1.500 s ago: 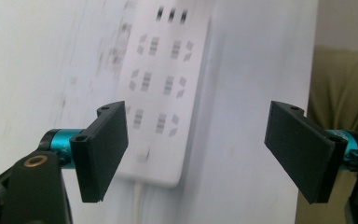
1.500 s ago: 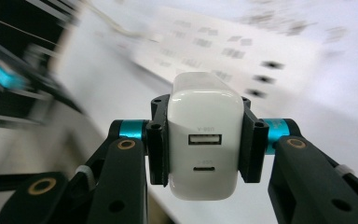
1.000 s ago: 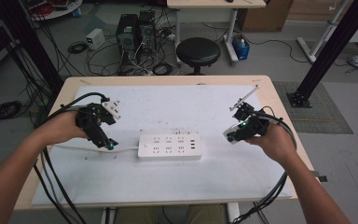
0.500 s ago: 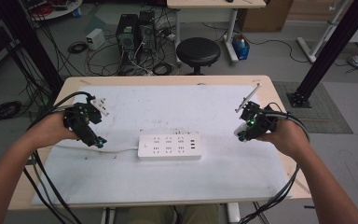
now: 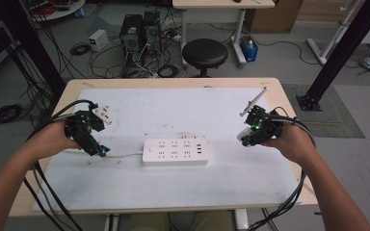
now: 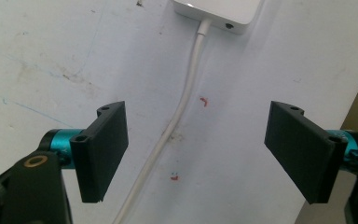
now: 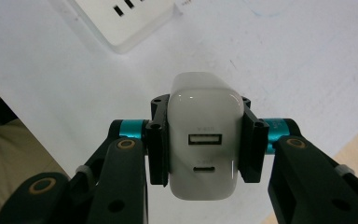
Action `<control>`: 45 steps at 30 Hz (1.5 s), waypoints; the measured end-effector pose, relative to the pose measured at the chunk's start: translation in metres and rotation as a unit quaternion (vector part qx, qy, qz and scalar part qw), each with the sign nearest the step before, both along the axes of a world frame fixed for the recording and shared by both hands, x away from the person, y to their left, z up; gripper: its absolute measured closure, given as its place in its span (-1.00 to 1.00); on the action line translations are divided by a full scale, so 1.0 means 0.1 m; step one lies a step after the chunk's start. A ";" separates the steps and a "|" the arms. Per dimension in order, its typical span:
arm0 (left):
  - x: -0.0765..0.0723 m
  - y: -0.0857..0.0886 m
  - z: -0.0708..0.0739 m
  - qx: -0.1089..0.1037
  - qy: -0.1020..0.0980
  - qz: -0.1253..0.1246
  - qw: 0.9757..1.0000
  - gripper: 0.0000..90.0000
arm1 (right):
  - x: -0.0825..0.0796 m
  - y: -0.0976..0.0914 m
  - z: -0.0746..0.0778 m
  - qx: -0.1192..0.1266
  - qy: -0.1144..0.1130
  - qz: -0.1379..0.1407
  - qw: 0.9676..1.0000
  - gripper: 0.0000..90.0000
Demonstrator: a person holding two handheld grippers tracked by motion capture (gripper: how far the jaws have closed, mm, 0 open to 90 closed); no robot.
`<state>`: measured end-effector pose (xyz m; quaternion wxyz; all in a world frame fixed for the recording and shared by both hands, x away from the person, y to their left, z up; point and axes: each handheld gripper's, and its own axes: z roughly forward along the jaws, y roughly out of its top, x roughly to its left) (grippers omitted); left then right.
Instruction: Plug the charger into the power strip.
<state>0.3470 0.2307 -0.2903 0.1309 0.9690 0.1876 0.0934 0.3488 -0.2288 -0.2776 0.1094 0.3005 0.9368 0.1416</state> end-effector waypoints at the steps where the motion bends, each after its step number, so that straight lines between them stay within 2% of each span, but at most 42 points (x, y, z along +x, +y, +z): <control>1: 0.00 0.00 -0.01 -0.001 0.000 0.001 1.000 -0.52 | 0.02 0.03 0.00 0.000 -0.001 0.003 1.000 0.37; 3: 0.00 0.01 -0.01 -0.002 -0.001 0.007 1.000 -0.52 | 0.05 0.10 0.01 -0.003 0.003 0.006 1.000 0.38; 6: 0.01 0.02 -0.03 -0.006 0.000 0.013 1.000 -0.52 | 0.07 0.19 0.02 -0.006 -0.005 0.015 1.000 0.38; 9: 0.02 0.04 -0.07 0.000 -0.003 0.022 1.000 -0.52 | 0.11 0.37 0.09 0.003 -0.030 0.040 0.999 0.38; 11: 0.02 0.04 -0.10 -0.005 -0.002 0.023 1.000 -0.52 | 0.15 0.48 0.13 0.012 -0.026 0.051 0.998 0.38; 16: 0.01 0.07 -0.15 -0.023 -0.002 0.023 0.999 -0.52 | 0.25 0.82 0.17 0.009 -0.021 0.089 0.996 0.38; 19: 0.02 0.08 -0.17 -0.015 -0.003 0.022 1.000 -0.52 | 0.32 1.02 0.14 -0.003 -0.013 0.115 0.993 0.38; 22: 0.03 0.07 -0.18 -0.015 -0.004 0.022 1.000 -0.52 | 0.37 1.21 0.07 -0.012 -0.002 0.141 0.990 0.38; 24: 0.03 0.05 -0.19 -0.013 -0.004 0.019 1.000 -0.52 | 0.40 1.35 -0.01 -0.023 0.008 0.166 0.986 0.38; 26: 0.03 0.04 -0.20 -0.012 -0.005 0.018 1.000 -0.52 | 0.43 1.47 -0.11 -0.041 0.014 0.183 0.982 0.38; 27: 0.03 0.04 -0.20 -0.014 -0.005 0.017 1.000 -0.52 | 0.43 1.52 -0.15 -0.052 0.024 0.179 0.982 0.38; 28: 0.03 0.04 -0.20 -0.012 -0.005 0.014 1.000 -0.52 | 0.46 1.58 -0.22 -0.060 0.028 0.191 0.979 0.38; 31: 0.03 0.04 -0.22 -0.011 -0.004 0.014 1.000 -0.52 | 0.52 1.66 -0.36 -0.091 0.037 0.202 0.975 0.38; 35: 0.03 0.04 -0.26 -0.013 -0.001 0.014 1.000 -0.52 | 0.53 1.74 -0.52 -0.114 0.043 0.216 0.969 0.38; 38: 0.04 0.05 -0.30 -0.015 0.002 0.012 1.000 -0.52 | 0.58 1.77 -0.59 -0.125 0.043 0.226 0.965 0.38; 39: 0.04 0.05 -0.31 -0.016 0.003 0.012 1.000 -0.52 | 0.58 1.78 -0.62 -0.124 0.045 0.222 0.966 0.38; 43: 0.03 0.06 -0.34 -0.018 0.004 0.014 1.000 -0.52 | 0.60 1.82 -0.72 -0.142 0.044 0.239 0.960 0.38; 45: 0.03 0.07 -0.35 -0.017 0.006 0.015 1.000 -0.52 | 0.61 1.83 -0.72 -0.133 0.045 0.244 0.960 0.38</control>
